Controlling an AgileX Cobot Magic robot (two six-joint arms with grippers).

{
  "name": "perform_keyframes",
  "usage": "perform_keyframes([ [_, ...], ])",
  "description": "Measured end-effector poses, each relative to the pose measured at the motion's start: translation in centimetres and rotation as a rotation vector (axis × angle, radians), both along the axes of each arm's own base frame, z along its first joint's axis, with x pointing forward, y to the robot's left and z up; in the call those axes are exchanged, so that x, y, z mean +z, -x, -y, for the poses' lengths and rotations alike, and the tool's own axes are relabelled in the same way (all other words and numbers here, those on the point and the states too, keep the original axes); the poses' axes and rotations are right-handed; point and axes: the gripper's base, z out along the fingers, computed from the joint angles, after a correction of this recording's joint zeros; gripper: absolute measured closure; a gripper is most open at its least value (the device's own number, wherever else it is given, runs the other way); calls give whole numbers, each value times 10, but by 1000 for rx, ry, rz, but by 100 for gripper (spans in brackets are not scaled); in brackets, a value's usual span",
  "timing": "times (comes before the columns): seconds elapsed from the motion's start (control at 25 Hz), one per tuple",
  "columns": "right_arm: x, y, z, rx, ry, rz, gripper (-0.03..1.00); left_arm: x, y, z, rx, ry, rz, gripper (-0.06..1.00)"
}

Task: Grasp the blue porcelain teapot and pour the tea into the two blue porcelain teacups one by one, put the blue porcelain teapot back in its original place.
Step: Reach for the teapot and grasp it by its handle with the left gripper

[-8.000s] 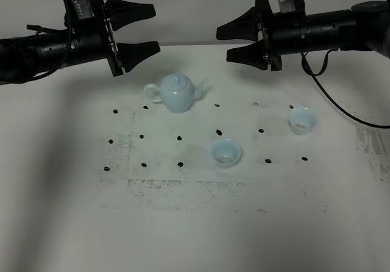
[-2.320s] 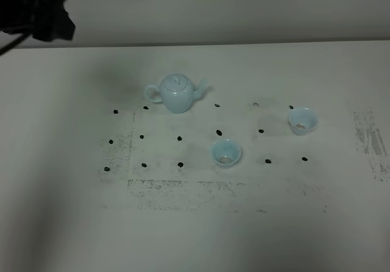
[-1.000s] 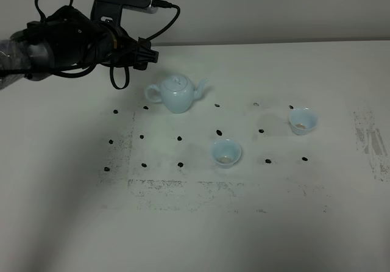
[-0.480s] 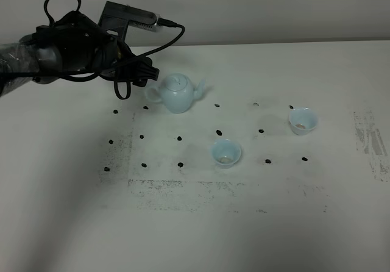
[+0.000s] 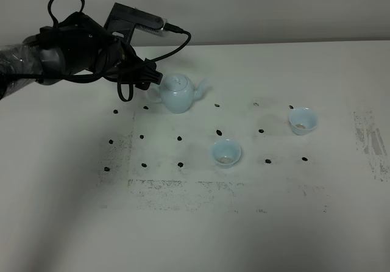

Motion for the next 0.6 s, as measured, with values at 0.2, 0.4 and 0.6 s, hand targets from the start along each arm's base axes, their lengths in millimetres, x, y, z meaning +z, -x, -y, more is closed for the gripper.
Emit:
perform_keyframes([
  [0.2,0,0,0,0,0,0,49,-10,-3,0,-44,-33,-2,22],
  [0.4,0,0,0,0,0,0,49,-10,-5,3,-59,-11,24,22],
  [0.6,0,0,0,0,0,0,49,-10,-5,3,-59,-7,28,22],
])
